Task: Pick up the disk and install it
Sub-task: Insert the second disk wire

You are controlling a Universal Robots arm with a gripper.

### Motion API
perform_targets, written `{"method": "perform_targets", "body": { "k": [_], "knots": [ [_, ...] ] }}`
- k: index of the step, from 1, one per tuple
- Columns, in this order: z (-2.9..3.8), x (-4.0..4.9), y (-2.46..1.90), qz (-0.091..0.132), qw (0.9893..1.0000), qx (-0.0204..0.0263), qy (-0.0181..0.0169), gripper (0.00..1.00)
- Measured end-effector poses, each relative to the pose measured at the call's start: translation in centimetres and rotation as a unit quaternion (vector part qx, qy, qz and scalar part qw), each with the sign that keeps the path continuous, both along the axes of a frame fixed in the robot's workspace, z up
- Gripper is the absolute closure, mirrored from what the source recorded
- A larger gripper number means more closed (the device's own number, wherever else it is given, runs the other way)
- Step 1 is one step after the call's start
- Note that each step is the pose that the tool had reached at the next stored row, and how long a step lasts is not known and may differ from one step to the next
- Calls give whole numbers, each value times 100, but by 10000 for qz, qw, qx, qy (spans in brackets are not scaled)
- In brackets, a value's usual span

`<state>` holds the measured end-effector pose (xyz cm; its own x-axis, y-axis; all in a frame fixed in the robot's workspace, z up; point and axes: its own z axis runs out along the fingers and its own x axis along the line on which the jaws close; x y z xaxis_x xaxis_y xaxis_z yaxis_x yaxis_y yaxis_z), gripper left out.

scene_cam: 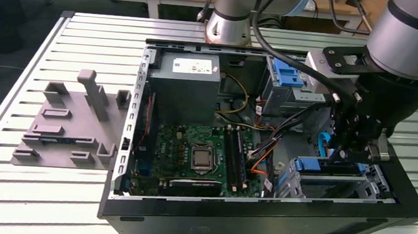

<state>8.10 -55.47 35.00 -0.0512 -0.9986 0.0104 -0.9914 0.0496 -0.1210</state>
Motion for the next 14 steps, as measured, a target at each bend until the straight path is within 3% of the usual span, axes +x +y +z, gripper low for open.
{"method": "perform_targets", "body": {
  "k": [3, 5, 14],
  "knots": [
    [32, 0, 0, 0, 10000, 1, 4, 78],
    [32, 0, 0, 0, 10000, 2, 5, 89],
    [34, 0, 0, 0, 10000, 0, 6, 89]
  ]
}}
